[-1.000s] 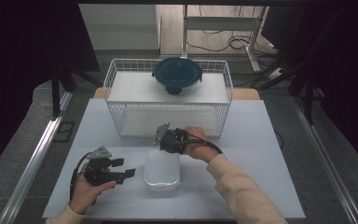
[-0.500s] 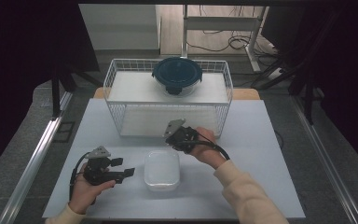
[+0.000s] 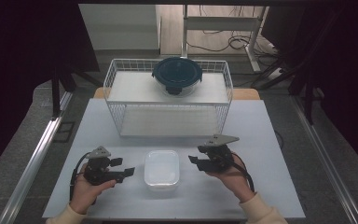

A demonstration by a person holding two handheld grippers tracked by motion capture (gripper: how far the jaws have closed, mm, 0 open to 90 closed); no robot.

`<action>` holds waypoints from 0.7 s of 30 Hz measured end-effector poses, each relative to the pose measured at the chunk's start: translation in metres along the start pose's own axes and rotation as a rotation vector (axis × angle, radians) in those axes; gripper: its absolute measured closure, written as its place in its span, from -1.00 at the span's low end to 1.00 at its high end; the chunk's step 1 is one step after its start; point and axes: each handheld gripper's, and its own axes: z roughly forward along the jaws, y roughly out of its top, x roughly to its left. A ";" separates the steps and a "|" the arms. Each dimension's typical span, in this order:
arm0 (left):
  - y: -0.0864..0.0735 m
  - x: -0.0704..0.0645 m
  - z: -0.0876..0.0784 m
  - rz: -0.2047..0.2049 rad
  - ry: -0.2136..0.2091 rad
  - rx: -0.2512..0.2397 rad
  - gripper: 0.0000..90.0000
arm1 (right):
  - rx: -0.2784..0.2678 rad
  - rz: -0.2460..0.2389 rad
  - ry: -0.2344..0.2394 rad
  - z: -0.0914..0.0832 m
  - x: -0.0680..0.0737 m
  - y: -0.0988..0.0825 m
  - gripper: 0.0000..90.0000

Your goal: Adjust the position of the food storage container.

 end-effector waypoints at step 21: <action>-0.001 0.000 -0.003 -0.059 -0.034 -0.035 -0.46 | -0.024 0.133 0.014 -0.013 -0.004 -0.023 -0.51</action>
